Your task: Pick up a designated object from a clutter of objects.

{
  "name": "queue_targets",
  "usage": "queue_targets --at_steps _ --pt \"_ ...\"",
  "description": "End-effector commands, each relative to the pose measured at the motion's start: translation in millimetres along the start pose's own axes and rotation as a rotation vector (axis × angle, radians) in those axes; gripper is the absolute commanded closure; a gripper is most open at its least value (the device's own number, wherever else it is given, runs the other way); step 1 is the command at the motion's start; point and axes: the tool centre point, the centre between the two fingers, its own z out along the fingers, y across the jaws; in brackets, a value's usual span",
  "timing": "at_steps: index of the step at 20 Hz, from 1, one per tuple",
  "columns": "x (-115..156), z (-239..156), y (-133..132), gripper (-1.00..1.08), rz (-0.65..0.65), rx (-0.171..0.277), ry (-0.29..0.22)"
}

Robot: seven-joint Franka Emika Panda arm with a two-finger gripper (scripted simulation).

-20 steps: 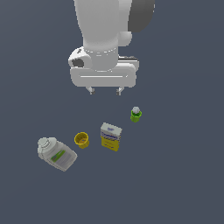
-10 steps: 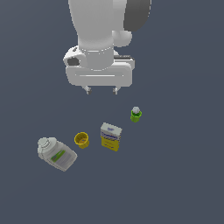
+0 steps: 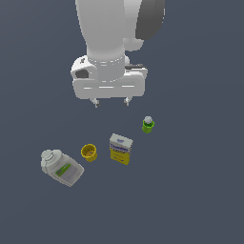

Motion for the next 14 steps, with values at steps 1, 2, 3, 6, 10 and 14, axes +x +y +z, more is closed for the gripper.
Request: queue_targets --at_steps 1,2,3,6,10,14 --pt "3 4 -1 -0.92 -0.044 -0.002 0.000" --pt "4 6 -1 -0.92 -0.065 -0.003 0.000" --pt "6 8 -1 -0.92 -0.087 -0.004 0.000" --pt "10 15 -2 -0.92 -0.160 -0.007 0.001" --pt "17 26 -4 -0.92 -0.269 -0.010 0.001" --pt "24 37 -6 -0.92 -0.378 -0.014 0.001"
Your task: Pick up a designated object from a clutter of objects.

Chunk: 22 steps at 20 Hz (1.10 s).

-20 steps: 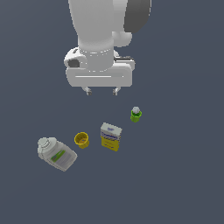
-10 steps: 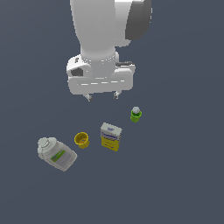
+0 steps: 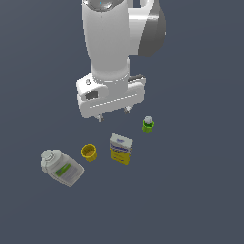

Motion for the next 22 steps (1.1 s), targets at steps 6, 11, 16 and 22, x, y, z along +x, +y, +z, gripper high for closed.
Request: queue_targets --at_steps 6,11,16,22 --pt "13 21 0 -0.92 -0.207 -0.006 0.000" --pt "20 35 0 -0.92 -0.343 -0.008 0.000" --pt "28 49 -1 -0.92 -0.480 -0.010 0.000" --pt "36 66 -2 -0.92 -0.635 -0.012 0.001"
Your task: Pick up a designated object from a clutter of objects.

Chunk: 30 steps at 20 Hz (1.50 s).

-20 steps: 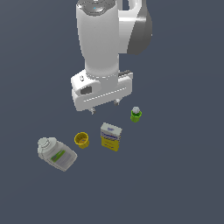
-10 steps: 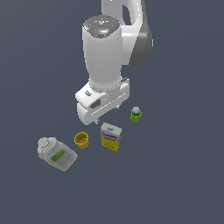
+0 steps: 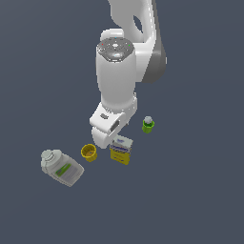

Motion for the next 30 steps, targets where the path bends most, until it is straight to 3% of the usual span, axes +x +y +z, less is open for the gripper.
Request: queue_targets --at_steps 1,12,21,30 --pt "3 6 1 -0.92 -0.060 -0.001 0.001" --pt "10 22 4 -0.92 -0.205 -0.002 0.002" --pt "10 28 4 -0.92 -0.213 -0.002 0.002" --pt "10 67 3 -0.92 -0.216 -0.002 0.003"
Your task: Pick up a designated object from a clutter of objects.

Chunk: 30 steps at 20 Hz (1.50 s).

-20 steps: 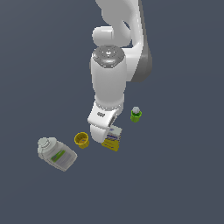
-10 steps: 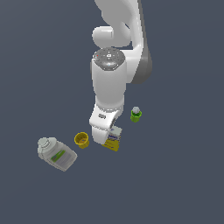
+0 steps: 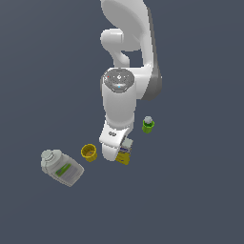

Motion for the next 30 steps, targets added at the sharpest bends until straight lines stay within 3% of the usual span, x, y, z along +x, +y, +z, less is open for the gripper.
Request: queue_targets --at_steps 1,5,6,20,30 --pt "0 8 0 -0.92 -0.001 -0.001 0.000" --pt "0 13 1 -0.92 -0.001 -0.001 0.000" --pt "0 13 1 1.08 -0.001 -0.001 0.000" --pt "-1 8 1 1.08 -0.001 -0.001 0.000" --pt "-20 -46 -4 1.08 -0.001 -0.001 0.001"
